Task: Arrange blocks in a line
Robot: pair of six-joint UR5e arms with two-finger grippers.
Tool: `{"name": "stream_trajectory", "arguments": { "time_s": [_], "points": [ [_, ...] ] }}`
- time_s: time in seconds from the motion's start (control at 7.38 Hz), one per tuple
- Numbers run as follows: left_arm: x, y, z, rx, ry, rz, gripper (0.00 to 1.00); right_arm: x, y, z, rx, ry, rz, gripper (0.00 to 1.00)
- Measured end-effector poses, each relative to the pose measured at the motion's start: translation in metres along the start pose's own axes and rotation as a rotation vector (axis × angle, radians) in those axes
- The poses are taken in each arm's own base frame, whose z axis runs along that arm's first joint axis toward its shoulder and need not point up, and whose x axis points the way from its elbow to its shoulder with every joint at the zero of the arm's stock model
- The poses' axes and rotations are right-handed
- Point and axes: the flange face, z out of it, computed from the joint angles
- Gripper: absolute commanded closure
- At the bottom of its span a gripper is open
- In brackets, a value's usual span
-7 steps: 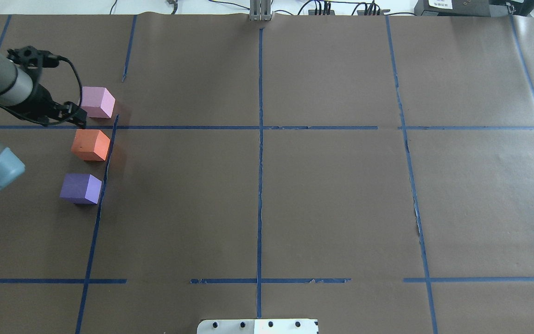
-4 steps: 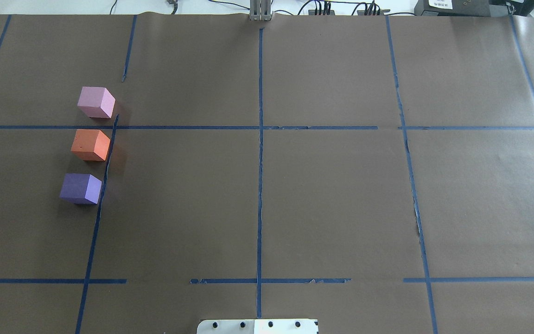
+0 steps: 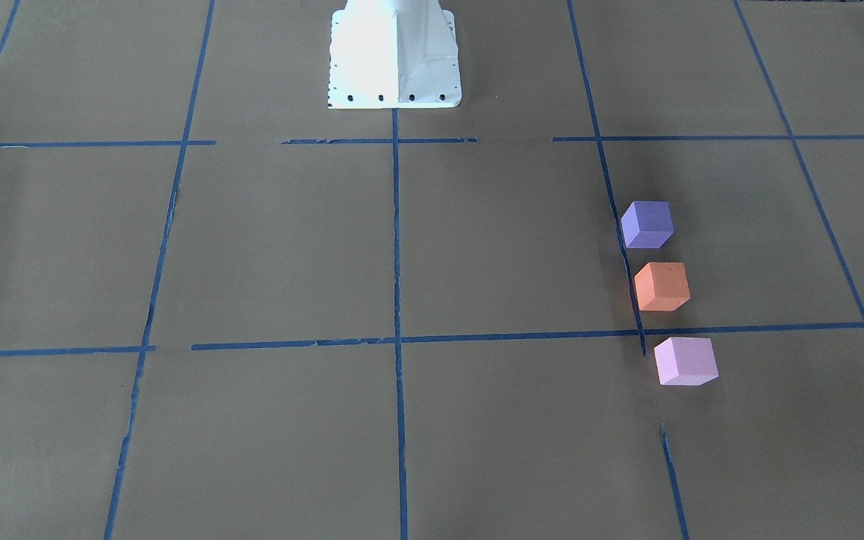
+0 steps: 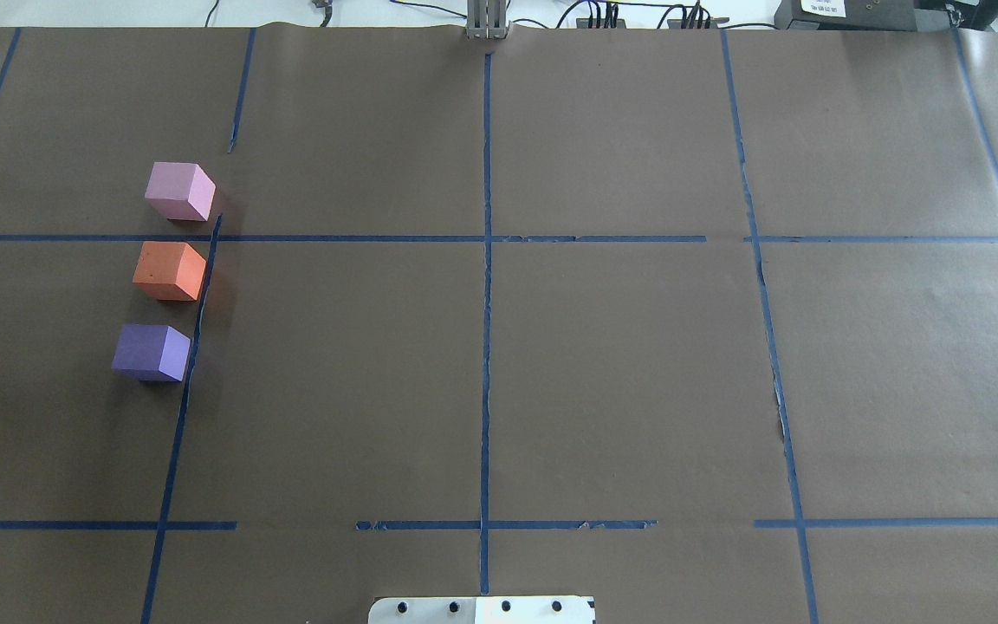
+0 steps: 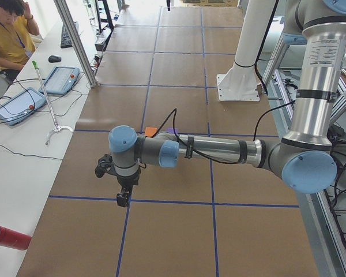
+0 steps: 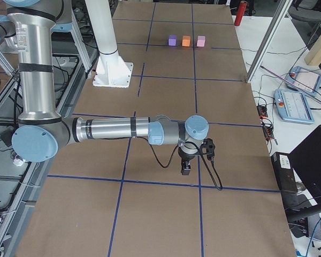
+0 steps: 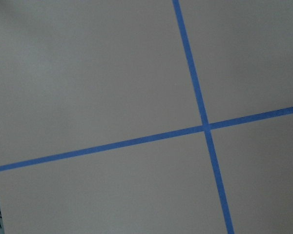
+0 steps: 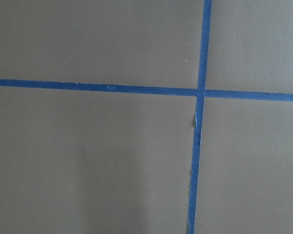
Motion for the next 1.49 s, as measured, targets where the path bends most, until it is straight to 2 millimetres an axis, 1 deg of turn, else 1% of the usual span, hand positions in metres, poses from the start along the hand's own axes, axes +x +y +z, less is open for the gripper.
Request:
{"name": "stream_trajectory", "arguments": {
  "time_s": [0.14,0.41,0.95,1.49],
  "points": [
    [-0.003,0.009,0.003,0.002,0.036,-0.009,0.0,0.0,0.0,0.0,0.0,0.0,0.0,0.0],
    [-0.001,0.015,0.005,0.007,0.083,-0.014,0.0,0.0,0.0,0.0,0.0,0.0,-0.001,0.0],
    [0.012,0.009,-0.012,0.04,0.082,0.012,0.0,0.0,0.0,0.0,0.0,0.0,0.0,0.0],
    [0.013,0.01,-0.015,0.043,0.079,0.009,0.0,0.0,0.0,0.0,0.0,0.0,0.0,0.0]
  ]
}}
